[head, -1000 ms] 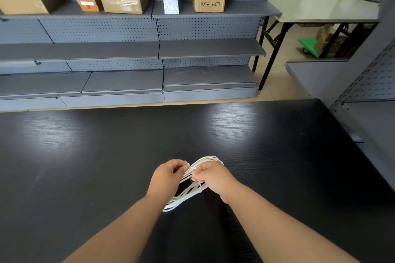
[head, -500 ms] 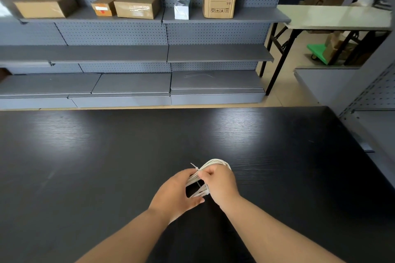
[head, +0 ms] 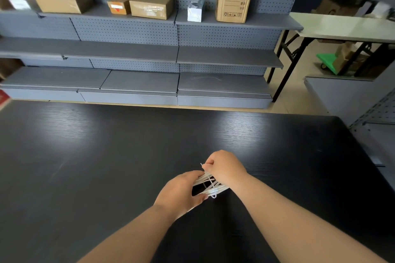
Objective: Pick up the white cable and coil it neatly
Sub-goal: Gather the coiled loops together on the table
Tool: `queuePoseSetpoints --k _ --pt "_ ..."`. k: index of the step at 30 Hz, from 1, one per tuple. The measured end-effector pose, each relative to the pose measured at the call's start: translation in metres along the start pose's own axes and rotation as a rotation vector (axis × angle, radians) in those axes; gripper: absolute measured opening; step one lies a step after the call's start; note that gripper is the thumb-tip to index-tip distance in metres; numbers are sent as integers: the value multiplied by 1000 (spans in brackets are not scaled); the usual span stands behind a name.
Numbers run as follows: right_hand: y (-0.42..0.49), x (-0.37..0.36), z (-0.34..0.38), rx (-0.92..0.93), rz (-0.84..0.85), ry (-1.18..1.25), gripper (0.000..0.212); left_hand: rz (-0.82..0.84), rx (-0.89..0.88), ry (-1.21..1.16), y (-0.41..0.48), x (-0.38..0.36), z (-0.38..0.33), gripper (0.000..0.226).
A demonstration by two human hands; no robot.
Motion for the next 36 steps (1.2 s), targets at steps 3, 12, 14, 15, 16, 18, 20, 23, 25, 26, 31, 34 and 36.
queuePoseSetpoints --k 3,12,14,15,16,18,20,23,25,26,31,34,36 --pt "5 1 2 -14 52 5 22 6 -16 6 0 -1 1 47" --pt "5 16 15 -22 -130 182 23 33 -133 42 1 -2 0 41" --pt "4 23 17 -35 -192 233 24 32 -174 68 0 -1 -1 38" --pt "4 25 17 -52 -216 265 25 28 -194 80 0 -1 -1 37" --pt "4 26 17 -78 -239 308 24 23 -212 91 0 0 -1 36" --pt "3 26 16 -134 -280 416 20 21 -250 116 0 3 0 34" --pt "1 25 16 -156 -325 495 19 29 -295 156 2 6 1 32" --pt "-4 21 17 -136 -393 550 25 20 -370 194 6 9 7 30" --pt "-6 19 19 -117 -408 558 19 41 -388 230 9 13 12 30" --pt "-5 18 19 -106 -394 554 16 60 -386 248 10 16 15 30" --pt "-5 14 2 53 -226 270 34 80 -337 301 18 38 32 32" --pt "-13 -4 -12 137 -18 -26 64 107 -270 400 18 54 45 46" --pt "-18 -17 -15 125 28 -116 71 138 -222 477 14 61 55 60"
Point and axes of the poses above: each hand's wrist, its own y-axis towards the middle knuckle, its own x-axis out of the back of the hand, z = x × y, the point moved 1 cm from there along y, towards the middle knuckle, and after that the axes turned 11 degrees about -z, right-handed, at the moved point
